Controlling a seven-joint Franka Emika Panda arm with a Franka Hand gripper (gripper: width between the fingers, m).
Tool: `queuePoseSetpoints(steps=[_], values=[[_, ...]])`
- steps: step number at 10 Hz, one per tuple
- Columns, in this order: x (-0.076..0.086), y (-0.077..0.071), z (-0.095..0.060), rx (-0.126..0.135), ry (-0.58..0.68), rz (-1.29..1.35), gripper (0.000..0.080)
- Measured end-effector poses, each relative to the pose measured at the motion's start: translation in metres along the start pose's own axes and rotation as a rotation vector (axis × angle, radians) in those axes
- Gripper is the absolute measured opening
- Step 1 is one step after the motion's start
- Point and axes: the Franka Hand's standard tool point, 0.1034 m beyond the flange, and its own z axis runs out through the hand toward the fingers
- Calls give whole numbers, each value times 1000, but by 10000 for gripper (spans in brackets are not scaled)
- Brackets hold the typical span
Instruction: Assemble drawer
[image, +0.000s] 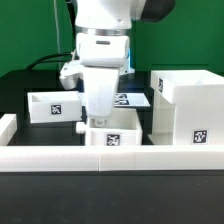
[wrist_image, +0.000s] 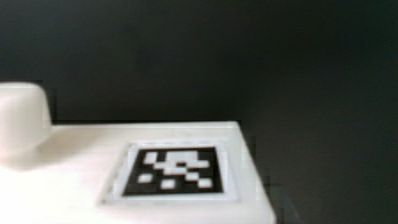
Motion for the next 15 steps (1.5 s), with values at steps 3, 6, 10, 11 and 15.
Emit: queuePoseSetpoints(steps=[3,6,10,11,15], values=[[6,0,0,3,4,31,42],[7,0,4,-17,7,15,42],[19,1,8,-29,15,-17,42],[18,1,8,-26,14,-13,42],[21,3,10,-51,17,-16,42]])
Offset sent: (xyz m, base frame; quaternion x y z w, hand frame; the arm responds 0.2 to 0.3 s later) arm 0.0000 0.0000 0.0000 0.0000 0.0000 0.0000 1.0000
